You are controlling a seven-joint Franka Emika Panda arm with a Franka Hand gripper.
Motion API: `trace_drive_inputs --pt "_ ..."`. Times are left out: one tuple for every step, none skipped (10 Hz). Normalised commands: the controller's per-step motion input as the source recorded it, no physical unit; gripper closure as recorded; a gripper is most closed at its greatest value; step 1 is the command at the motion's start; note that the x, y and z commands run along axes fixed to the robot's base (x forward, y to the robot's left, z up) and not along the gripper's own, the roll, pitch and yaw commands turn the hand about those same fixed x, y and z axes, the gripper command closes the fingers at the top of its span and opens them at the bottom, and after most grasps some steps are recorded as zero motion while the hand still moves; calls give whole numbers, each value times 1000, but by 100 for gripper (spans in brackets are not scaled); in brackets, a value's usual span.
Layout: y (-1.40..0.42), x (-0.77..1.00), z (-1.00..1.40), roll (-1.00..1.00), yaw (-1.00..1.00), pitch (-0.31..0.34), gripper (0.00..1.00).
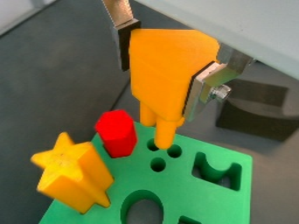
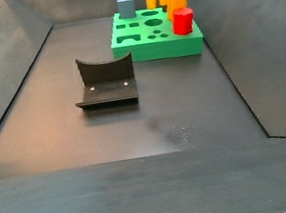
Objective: Pick up the 3 prong object. Move up. Place the 3 prong object on the fixture. Regrasp the 3 prong object. Move to above the board. Insert the 3 prong object.
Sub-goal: Insert the 3 prong object.
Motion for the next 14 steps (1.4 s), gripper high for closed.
trace_drive_inputs --pt "154 209 -277 0 -831 11 100" --pt "57 154 -186 -61 -877 0 100" --pt "0 229 -131 -146 -863 -11 100" --pt "26 240 -109 -226 -771 -49 100" --pt "203 126 -126 -287 -526 -104 100" --pt "154 0 -274 -161 -229 -116 100" --pt "40 -106 -420 3 -154 -67 100" --pt "23 -151 -411 61 -223 0 100" --pt "0 -240 -340 7 0 -116 100" --pt "-23 -160 -274 114 0 -84 100" --pt "-57 -69 -266 126 3 -83 100" --pt "-106 0 -300 207 0 -67 100" --pt "-197 0 -263 409 0 0 100" --pt "-177 0 -226 436 0 0 100"
